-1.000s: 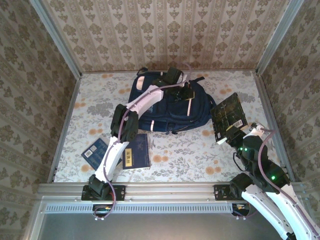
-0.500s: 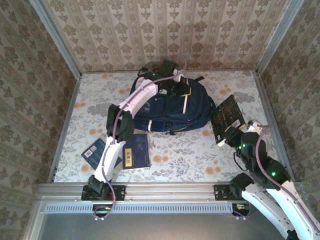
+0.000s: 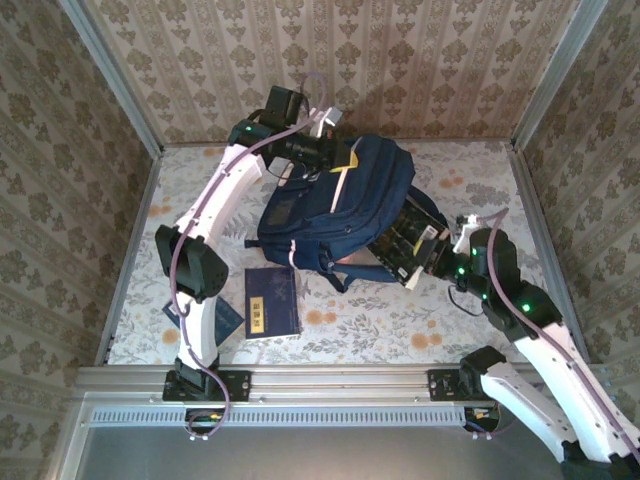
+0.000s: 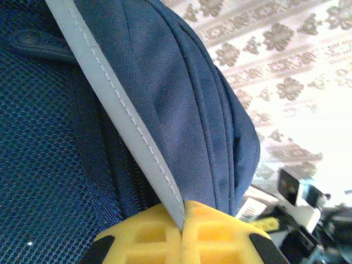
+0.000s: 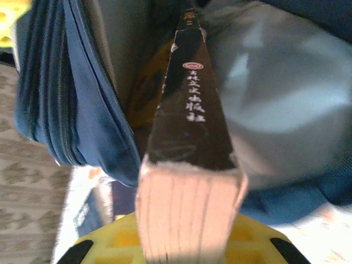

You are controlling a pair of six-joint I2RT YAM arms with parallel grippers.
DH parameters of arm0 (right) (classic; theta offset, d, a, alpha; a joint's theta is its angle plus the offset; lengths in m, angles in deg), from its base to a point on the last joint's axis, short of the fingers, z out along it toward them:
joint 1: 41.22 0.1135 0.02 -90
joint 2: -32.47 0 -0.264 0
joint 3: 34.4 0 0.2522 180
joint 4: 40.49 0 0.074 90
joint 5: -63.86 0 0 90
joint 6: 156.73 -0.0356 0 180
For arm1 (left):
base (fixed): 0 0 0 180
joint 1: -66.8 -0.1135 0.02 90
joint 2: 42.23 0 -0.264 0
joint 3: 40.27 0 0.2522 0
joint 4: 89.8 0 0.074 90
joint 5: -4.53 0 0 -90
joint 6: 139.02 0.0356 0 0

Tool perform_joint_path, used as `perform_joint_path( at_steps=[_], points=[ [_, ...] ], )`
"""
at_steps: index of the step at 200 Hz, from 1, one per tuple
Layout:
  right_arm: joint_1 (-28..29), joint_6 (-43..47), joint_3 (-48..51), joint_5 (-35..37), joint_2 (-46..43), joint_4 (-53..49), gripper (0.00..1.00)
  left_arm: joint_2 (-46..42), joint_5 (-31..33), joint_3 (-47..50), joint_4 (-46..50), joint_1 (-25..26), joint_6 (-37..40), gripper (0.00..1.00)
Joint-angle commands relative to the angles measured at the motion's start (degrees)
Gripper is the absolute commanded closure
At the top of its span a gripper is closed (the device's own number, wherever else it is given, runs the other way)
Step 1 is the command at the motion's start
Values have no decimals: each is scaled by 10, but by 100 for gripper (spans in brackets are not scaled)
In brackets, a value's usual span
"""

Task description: Pack the student bag

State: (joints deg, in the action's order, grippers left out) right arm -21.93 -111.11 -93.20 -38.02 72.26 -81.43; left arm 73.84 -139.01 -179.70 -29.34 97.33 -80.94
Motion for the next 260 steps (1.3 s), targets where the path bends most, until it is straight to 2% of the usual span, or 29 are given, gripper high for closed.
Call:
perform_joint_path(
  at_steps=[1,22,47,58,91,129,158,181,218,230,252,260],
  points=[
    [-44,-83,16,-204,34,207,100,-58,-128,-18,-91,4,-1,100],
    [-72,-123,16,-241,51,244,100,-67,-151,-7,-86,-1,11,100],
    [-76,-68,-29,-222,45,134,100,-83,-163,17,-97,-9,11,100],
    [-84,-68,-28,-225,32,128,100,-88,-170,22,-104,-13,7,100],
    [-108,-162,12,-292,44,256,100,-92,-181,27,-129,-20,-14,100],
    [-113,-237,33,-300,112,364,100,-103,-190,37,-149,-20,-28,100],
    [-90,-187,-12,-234,172,291,100,-107,-193,39,-162,-20,-37,100],
    [-29,-124,-76,-124,247,189,100,-106,-194,39,-170,-18,-43,100],
    [45,-151,-134,-52,391,264,100,-105,-197,40,-172,-19,-42,100],
    [67,-142,-168,-21,446,266,89,-103,-195,42,-170,-20,-41,100],
    [81,-134,-210,15,521,272,54,-103,-190,50,-167,-25,-39,100],
    [80,-128,-220,14,535,271,45,-104,-183,52,-164,-29,-35,100]
  ],
)
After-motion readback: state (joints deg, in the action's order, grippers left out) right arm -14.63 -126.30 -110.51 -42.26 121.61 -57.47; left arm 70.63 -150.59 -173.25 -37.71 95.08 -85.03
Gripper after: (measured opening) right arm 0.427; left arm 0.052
